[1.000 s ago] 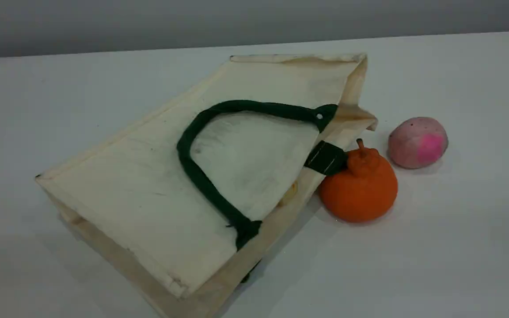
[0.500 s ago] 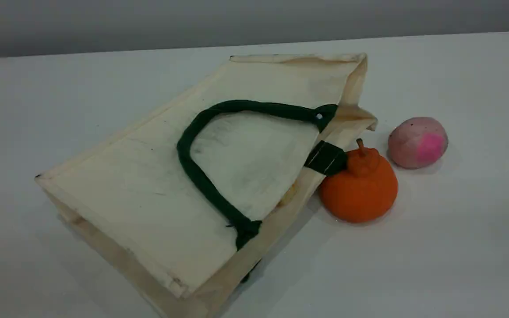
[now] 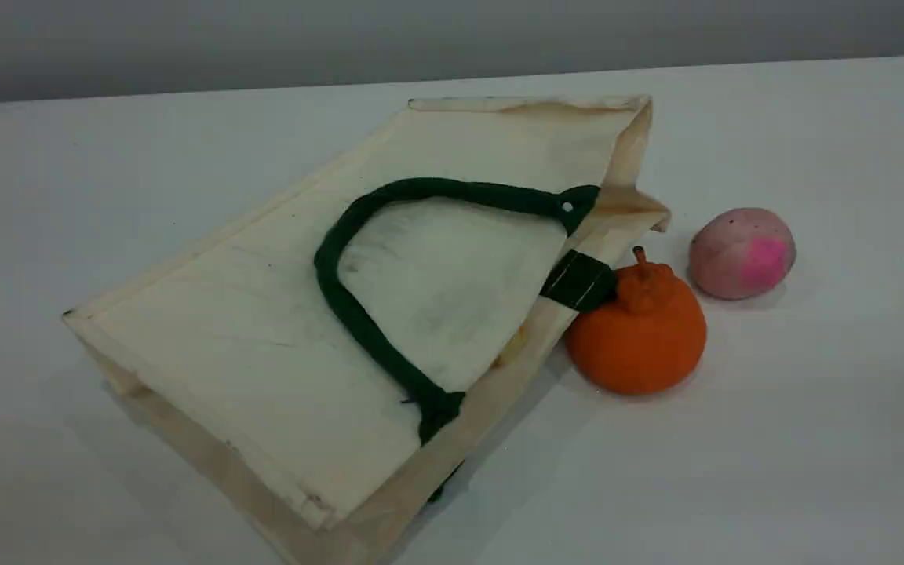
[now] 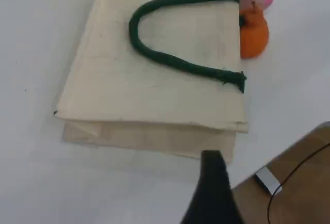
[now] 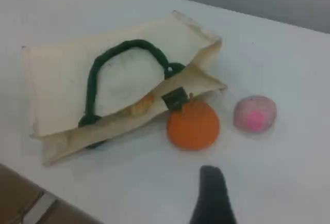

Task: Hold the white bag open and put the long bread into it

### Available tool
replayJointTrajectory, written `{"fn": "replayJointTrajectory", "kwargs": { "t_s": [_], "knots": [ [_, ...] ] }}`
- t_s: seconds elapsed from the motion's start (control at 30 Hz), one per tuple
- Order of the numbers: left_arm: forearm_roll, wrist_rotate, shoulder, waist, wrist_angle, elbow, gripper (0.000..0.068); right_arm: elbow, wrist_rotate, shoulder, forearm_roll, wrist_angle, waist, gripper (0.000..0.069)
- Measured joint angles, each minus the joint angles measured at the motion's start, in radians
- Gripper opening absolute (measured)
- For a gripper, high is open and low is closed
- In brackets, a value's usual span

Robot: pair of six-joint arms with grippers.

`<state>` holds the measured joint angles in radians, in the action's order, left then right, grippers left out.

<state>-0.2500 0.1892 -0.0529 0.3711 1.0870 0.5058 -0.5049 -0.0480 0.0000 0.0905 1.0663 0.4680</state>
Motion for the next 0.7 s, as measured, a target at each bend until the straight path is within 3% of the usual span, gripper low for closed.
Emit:
{"fn": "replayJointTrajectory", "kwargs": {
  "t_s": [0.17,0.47,0.57,0.7],
  "knots": [
    [0.000,0.000,0.000,0.000,0.000,0.000,0.0485,0.000,-0.001,0.000,0.015,0.000,-0.065,0.0463],
    [-0.003,0.004,0.000,-0.001,0.000,0.000,0.0485,0.000,-0.001,0.000,0.015,0.000,-0.300,0.0463],
    [-0.009,0.011,0.000,-0.037,0.000,0.000,0.0485,0.000,-0.001,0.000,0.015,0.000,-0.373,0.0463],
    [-0.009,0.011,0.000,-0.142,0.000,0.000,0.0485,0.000,-0.002,0.000,0.015,0.000,-0.440,0.0463]
  ]
}}
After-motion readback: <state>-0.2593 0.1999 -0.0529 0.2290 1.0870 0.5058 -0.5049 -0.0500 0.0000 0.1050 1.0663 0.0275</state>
